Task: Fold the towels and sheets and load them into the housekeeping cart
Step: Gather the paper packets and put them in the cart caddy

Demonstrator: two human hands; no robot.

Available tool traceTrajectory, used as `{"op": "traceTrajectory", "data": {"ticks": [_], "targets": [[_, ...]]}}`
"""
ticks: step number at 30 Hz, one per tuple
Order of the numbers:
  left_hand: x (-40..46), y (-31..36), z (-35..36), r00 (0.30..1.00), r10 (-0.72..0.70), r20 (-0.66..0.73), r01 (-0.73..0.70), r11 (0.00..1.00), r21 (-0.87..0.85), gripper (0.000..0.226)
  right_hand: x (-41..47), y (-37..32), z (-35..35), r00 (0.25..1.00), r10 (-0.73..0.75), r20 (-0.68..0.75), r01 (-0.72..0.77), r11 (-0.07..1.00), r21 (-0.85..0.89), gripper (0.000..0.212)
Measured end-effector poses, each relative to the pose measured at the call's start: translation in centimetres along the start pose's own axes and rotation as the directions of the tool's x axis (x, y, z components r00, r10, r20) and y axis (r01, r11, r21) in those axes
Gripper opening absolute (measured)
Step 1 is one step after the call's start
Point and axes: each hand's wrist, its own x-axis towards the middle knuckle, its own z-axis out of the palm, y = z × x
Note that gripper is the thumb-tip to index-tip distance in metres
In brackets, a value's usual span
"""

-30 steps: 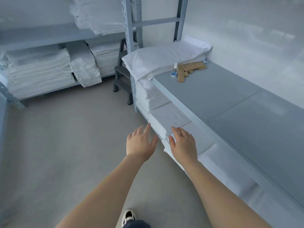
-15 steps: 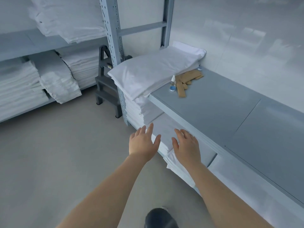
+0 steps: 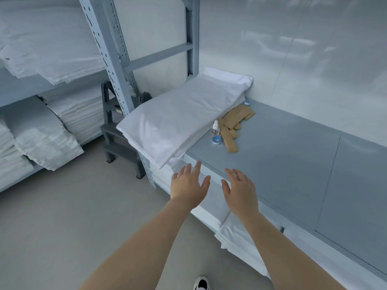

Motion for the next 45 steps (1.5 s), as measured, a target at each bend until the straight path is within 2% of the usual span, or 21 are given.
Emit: {"op": "traceTrajectory", "data": {"ticks": [8, 12, 19, 28, 36, 42, 45], "targets": [[8.4, -1.3, -1.3, 0.994, 0.103, 0.041, -0.102, 0.995, -0.010, 0.065, 6.7, -1.4, 0.3, 0.994, 0.111, -0.006, -0.111, 0.991, -0.081, 0.047], [12.6, -2.5, -1.1, 0.976, 0.201, 0.090, -0.199, 0.980, -0.030, 0.065, 9.1, -2.2, 1.6, 0.977, 0.213, 0.010, -0.211, 0.974, -0.082, 0.048], [19.1, -5.6, -0.9, 0.901, 0.417, 0.120, -0.417, 0.908, -0.027, 0.064, 11.9, -5.5, 3.9, 0.908, 0.411, -0.081, -0.417, 0.905, -0.078, 0.048], [23.3, -5.5, 0.1, 0.805, 0.571, 0.159, -0.578, 0.816, -0.002, 0.064, 13.6, -6.5, 4.9, 0.825, 0.551, -0.124, -0.559, 0.828, -0.040, 0.049], [26.1, -3.8, 4.0, 0.780, 0.605, 0.162, -0.616, 0.787, 0.028, 0.068, 16.8, -2.6, 5.8, 0.825, 0.551, -0.127, -0.557, 0.830, -0.018, 0.052], [29.0, -2.3, 8.9, 0.675, 0.703, 0.223, -0.718, 0.696, -0.019, 0.069, 20.3, 1.6, 8.9, 0.876, 0.475, -0.082, -0.477, 0.879, -0.006, 0.057], [30.0, -2.0, 10.5, 0.654, 0.721, 0.228, -0.735, 0.678, -0.034, 0.068, 22.0, 3.0, 10.5, 0.907, 0.420, -0.039, -0.421, 0.907, -0.019, 0.062]]}}
